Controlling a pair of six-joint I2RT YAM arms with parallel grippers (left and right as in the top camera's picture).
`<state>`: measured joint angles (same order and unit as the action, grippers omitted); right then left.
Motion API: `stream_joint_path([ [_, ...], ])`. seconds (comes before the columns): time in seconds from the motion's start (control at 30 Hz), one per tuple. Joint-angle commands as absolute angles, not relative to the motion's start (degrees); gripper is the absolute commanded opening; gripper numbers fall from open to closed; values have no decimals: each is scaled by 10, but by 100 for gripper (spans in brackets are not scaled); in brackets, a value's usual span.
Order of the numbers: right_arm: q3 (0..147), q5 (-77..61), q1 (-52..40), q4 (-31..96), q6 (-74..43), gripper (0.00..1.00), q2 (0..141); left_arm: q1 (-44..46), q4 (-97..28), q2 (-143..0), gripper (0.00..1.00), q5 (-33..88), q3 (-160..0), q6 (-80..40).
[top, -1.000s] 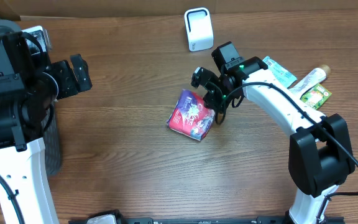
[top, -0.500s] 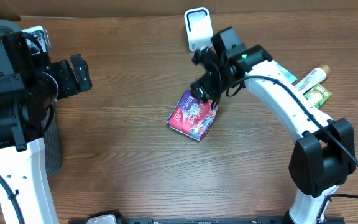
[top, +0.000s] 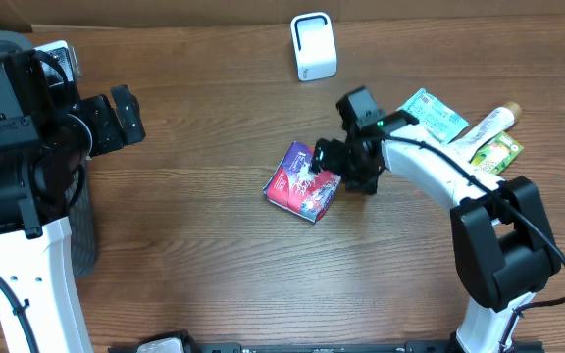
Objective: Scan the item barcode
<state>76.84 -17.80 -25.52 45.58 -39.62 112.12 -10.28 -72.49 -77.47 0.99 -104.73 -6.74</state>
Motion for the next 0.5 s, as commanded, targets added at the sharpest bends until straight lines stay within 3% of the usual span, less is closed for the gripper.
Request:
stream_joint_path([
  [0.0, 757, -181, -254, 449, -449, 93, 1113, -105, -724, -776, 100, 7, -1055, -69],
  [0.1, 753, -181, -259, 443, -462, 89, 1113, -105, -724, -776, 99, 7, -1055, -69],
  [0.17, 752, -181, -265, 436, -481, 80, 1113, -105, -724, -776, 100, 7, -1055, -69],
  [0.2, 752, -181, -269, 429, -482, 68, 1113, -105, -724, -776, 100, 7, -1055, -69],
  [0.3, 750, -176, -276, 422, -480, 57, 1113, -105, -724, -776, 100, 7, -1055, -69],
  [0.37, 749, -158, -280, 426, -479, 57, 1113, -105, -724, -776, 99, 7, -1055, -69],
  [0.47, 749, -137, -286, 421, -445, 42, 1113, -105, -724, -776, 100, 7, -1055, -69],
])
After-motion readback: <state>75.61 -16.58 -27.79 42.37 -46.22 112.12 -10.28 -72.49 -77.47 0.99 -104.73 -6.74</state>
